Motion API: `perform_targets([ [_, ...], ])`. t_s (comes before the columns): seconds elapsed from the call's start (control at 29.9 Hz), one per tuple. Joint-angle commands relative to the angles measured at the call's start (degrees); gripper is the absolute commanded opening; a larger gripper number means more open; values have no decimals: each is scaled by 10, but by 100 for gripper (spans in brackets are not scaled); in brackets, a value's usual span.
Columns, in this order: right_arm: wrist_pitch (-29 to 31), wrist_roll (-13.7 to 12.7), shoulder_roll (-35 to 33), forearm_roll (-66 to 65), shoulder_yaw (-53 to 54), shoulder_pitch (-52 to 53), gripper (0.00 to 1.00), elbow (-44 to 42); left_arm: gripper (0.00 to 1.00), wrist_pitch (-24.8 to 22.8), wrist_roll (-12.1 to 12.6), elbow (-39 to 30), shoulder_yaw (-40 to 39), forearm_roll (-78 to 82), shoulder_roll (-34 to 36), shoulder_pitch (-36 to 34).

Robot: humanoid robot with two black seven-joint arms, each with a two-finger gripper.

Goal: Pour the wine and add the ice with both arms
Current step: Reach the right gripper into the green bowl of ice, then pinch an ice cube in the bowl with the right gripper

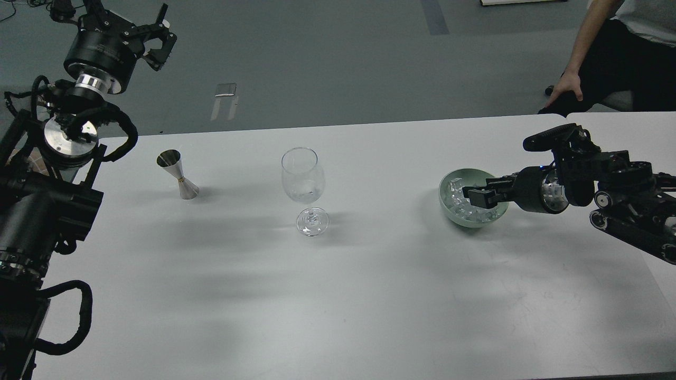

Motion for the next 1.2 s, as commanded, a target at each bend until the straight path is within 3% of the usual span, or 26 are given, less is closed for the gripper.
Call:
perform_targets([
  [0.0,-6,0,7,-1,0,-4,61,-4,98,1,0,0,-1,0,1,0],
  [0.23,-44,0,22,-5,-2,-13,59,-13,98,-1,-1,0,-1,0,1,0],
  [0.57,-45,0,26,-8,-2,-18,59,-14,98,4,-3,-1,-9,-2,2,0],
  [0.9,-46,0,25,-8,-2,-18,39,-13,98,4,-4,-1,-15,-3,0,4],
  [1.17,-46,0,24,-8,-2,-22,37,-10,98,3,-11,-2,-17,-2,0,11],
])
